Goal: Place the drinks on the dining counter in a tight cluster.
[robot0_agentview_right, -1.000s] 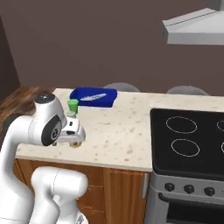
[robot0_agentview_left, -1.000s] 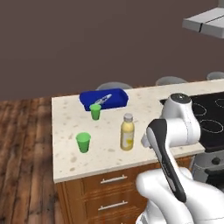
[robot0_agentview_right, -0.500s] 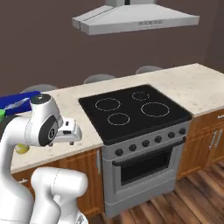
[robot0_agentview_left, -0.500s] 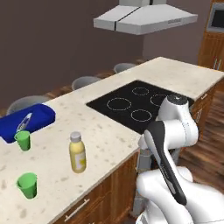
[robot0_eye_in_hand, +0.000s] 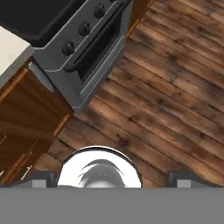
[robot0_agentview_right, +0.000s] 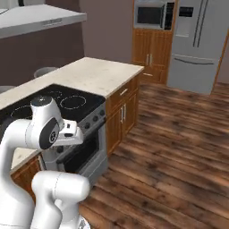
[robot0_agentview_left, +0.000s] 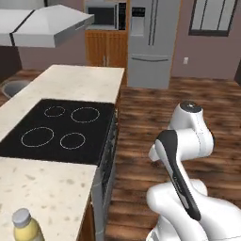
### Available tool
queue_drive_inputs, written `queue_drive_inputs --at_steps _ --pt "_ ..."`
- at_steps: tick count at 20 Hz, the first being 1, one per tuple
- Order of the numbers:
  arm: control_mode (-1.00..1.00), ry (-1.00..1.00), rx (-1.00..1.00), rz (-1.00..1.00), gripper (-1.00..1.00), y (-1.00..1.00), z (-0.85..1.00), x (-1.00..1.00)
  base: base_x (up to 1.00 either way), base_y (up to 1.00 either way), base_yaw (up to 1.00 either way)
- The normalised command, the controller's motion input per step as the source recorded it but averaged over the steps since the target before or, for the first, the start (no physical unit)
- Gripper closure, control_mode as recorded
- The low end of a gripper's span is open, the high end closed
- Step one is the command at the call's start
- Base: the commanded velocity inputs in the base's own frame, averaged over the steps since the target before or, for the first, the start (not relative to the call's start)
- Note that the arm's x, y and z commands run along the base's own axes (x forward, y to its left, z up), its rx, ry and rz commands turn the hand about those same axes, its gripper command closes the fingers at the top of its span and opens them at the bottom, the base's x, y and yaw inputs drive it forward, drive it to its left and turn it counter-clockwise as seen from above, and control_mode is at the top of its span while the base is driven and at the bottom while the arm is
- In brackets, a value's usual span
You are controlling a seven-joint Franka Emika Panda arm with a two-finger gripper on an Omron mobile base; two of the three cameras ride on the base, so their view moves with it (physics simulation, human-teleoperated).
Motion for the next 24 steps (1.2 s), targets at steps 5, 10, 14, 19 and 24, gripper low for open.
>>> queue_drive_inputs --at_steps 5,10,14,19,24 --pt "1.00 0.00 0.00 0.00 -1.00 0.00 0.00 0.00 0.00 0.00 -0.95" --pt "1.00 0.00 0.00 0.00 -1.00 0.00 0.00 0.00 0.00 0.00 -0.94" --pt "1.00 0.00 0.00 0.00 -1.00 0.00 0.00 0.00 0.20 0.00 -0.73" --pt "1.00 0.00 0.00 0.00 -1.00 0.00 0.00 0.00 0.74 0.00 -0.11" --pt "1.00 0.00 0.00 0.00 -1.00 0.00 0.00 0.00 0.86 0.05 -0.02"
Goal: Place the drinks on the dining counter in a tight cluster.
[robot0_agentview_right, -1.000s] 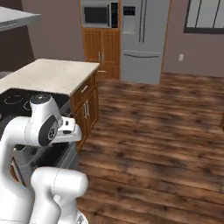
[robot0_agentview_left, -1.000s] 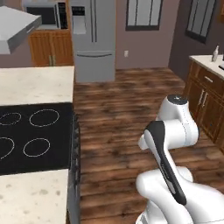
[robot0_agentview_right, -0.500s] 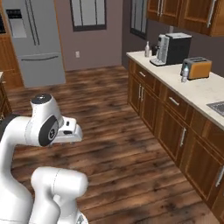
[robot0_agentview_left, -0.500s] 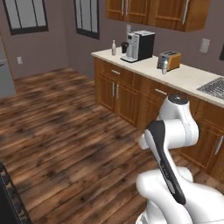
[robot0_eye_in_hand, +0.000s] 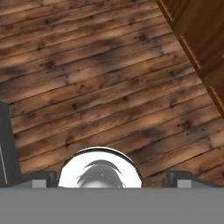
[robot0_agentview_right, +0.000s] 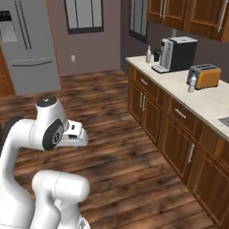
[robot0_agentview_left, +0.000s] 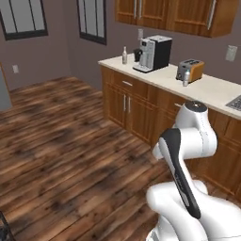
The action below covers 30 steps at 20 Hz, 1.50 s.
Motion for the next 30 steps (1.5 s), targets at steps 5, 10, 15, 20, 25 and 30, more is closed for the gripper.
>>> queue_drive_inputs --at_steps 5,10,15,20,25,30 --pt "1.00 0.00 0.00 0.00 -1.00 0.00 0.00 0.00 0.93 0.13 0.00" --pt "1.00 0.00 0.00 0.00 -1.00 0.00 0.00 0.00 0.94 0.10 0.00" --pt "1.00 0.00 0.00 0.00 -1.00 0.00 0.00 0.00 0.94 0.09 -0.02" --pt "1.00 0.00 0.00 0.00 -1.00 0.00 0.00 0.00 0.94 0.11 -0.08" --pt "1.00 0.00 0.00 0.00 -1.00 0.00 0.00 0.00 0.88 0.13 -0.17" --pt "1.00 0.00 0.00 0.00 -1.00 0.00 0.00 0.00 0.83 0.14 -0.21"
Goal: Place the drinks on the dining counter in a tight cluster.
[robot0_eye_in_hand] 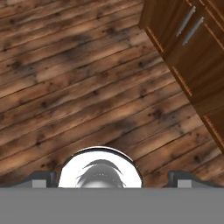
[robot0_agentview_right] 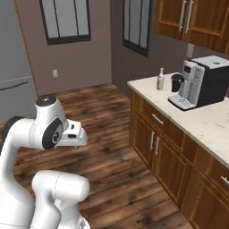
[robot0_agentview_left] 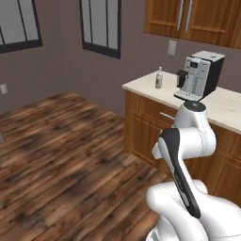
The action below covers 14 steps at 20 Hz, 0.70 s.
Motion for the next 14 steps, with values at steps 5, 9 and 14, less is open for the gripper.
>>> queue_drive_inputs --at_steps 5,9,14 --pt "1.00 0.00 0.00 0.00 -1.00 0.00 0.00 0.00 0.80 0.16 -0.25" --pt "1.00 0.00 0.00 0.00 -1.00 0.00 0.00 0.00 0.73 0.18 -0.32" --pt "1.00 0.00 0.00 0.00 -1.00 0.00 0.00 0.00 0.66 0.22 -0.40"
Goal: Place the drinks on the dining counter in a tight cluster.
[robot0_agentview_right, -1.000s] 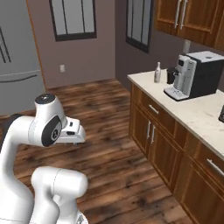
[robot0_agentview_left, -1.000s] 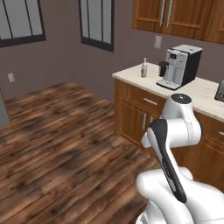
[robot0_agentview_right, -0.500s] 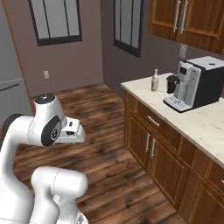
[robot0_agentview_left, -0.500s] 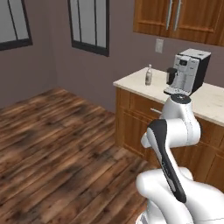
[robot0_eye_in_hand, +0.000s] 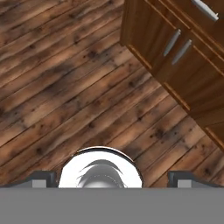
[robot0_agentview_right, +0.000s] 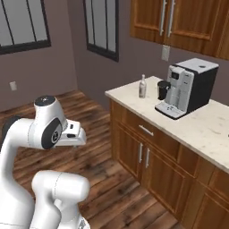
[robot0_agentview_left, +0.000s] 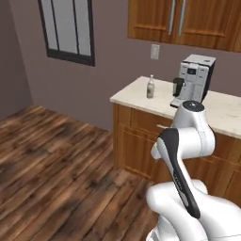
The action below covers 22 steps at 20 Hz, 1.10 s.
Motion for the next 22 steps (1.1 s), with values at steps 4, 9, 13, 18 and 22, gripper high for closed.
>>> queue_drive_inputs --at_steps 4,9,13,18,22 --pt "1.00 0.00 0.00 0.00 -1.00 0.00 0.00 0.00 0.68 0.25 -0.40" --pt "1.00 0.00 0.00 0.00 -1.00 0.00 0.00 0.00 0.79 0.29 -0.29" --pt "1.00 0.00 0.00 0.00 -1.00 0.00 0.00 0.00 0.92 0.31 -0.13" --pt "1.00 0.00 0.00 0.00 -1.00 0.00 0.00 0.00 0.86 0.32 -0.20" --pt "1.00 0.00 0.00 0.00 -1.00 0.00 0.00 0.00 0.68 0.40 -0.37"
